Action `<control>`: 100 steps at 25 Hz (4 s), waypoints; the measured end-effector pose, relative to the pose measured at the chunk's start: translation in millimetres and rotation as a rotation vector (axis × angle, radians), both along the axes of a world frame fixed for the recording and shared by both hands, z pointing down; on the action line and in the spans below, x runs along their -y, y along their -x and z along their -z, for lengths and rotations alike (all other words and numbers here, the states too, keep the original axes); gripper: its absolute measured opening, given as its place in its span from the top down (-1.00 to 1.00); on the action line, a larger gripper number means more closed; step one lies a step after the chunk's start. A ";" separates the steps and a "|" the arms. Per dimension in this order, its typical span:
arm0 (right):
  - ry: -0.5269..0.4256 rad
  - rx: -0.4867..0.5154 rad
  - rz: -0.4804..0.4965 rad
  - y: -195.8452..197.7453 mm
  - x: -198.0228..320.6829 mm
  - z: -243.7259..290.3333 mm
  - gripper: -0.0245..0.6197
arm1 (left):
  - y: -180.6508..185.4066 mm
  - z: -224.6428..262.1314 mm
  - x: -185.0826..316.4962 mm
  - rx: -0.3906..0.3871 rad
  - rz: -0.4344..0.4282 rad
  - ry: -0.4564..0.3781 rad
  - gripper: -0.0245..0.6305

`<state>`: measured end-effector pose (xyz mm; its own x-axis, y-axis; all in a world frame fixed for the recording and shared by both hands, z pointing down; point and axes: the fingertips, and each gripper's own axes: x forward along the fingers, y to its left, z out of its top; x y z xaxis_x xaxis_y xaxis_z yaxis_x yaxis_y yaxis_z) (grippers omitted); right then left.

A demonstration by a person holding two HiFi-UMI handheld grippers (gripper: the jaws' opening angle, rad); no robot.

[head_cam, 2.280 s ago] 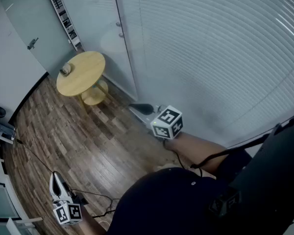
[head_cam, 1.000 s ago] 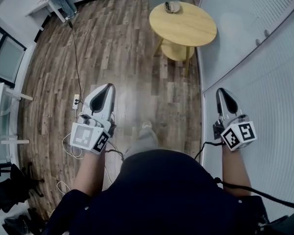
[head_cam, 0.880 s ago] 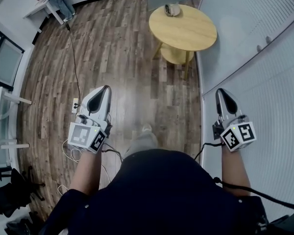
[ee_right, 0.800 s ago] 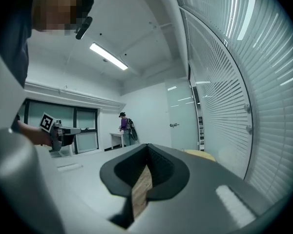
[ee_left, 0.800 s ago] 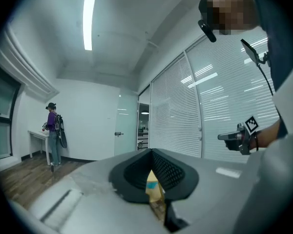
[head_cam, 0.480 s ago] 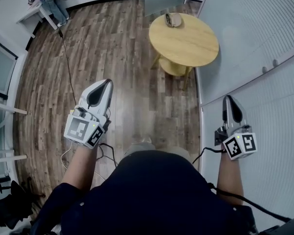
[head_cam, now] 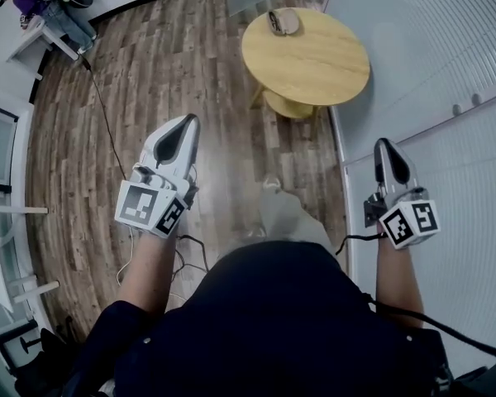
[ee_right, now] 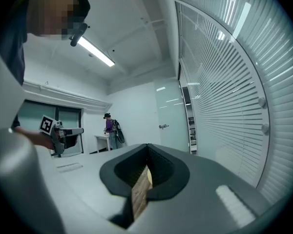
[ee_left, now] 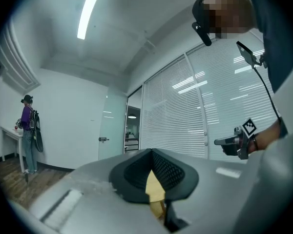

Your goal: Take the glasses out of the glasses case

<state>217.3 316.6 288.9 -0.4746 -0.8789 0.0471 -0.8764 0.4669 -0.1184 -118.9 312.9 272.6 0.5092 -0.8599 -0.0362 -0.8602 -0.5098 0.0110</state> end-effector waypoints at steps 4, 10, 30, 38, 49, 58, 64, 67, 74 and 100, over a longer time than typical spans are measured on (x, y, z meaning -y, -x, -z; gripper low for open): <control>-0.004 0.015 0.038 13.7 45.1 0.4 0.90 | 7.6 2.0 27.3 0.011 0.011 0.002 0.91; -0.007 0.050 0.070 24.2 122.9 3.0 0.90 | 26.9 2.1 86.7 0.041 0.066 0.030 0.91; 0.067 0.082 0.192 40.9 336.6 -1.7 0.90 | 15.5 23.0 263.1 0.042 0.161 0.040 0.91; 0.073 0.064 0.142 66.0 386.8 -14.4 0.90 | 50.2 4.7 328.7 0.022 0.132 0.060 0.91; 0.098 0.022 0.035 102.9 463.4 -17.3 0.90 | 61.4 4.3 457.8 0.008 -0.056 0.053 0.91; 0.137 0.008 -0.048 124.7 513.7 -36.4 0.90 | 69.1 -14.5 534.0 0.018 -0.145 0.079 0.91; 0.174 0.029 -0.060 133.9 549.9 -38.5 0.90 | 58.0 -7.2 578.6 0.011 -0.164 0.096 0.91; 0.163 0.023 -0.044 136.0 575.6 -41.4 0.90 | 51.9 -6.3 599.8 0.018 -0.164 0.073 0.91; 0.145 -0.034 0.008 144.8 636.7 -63.8 0.90 | 50.7 -35.3 654.5 0.031 -0.095 0.093 0.91; 0.423 -0.132 0.098 174.7 736.9 -285.1 0.86 | 18.0 -207.0 743.6 0.137 -0.095 0.287 0.91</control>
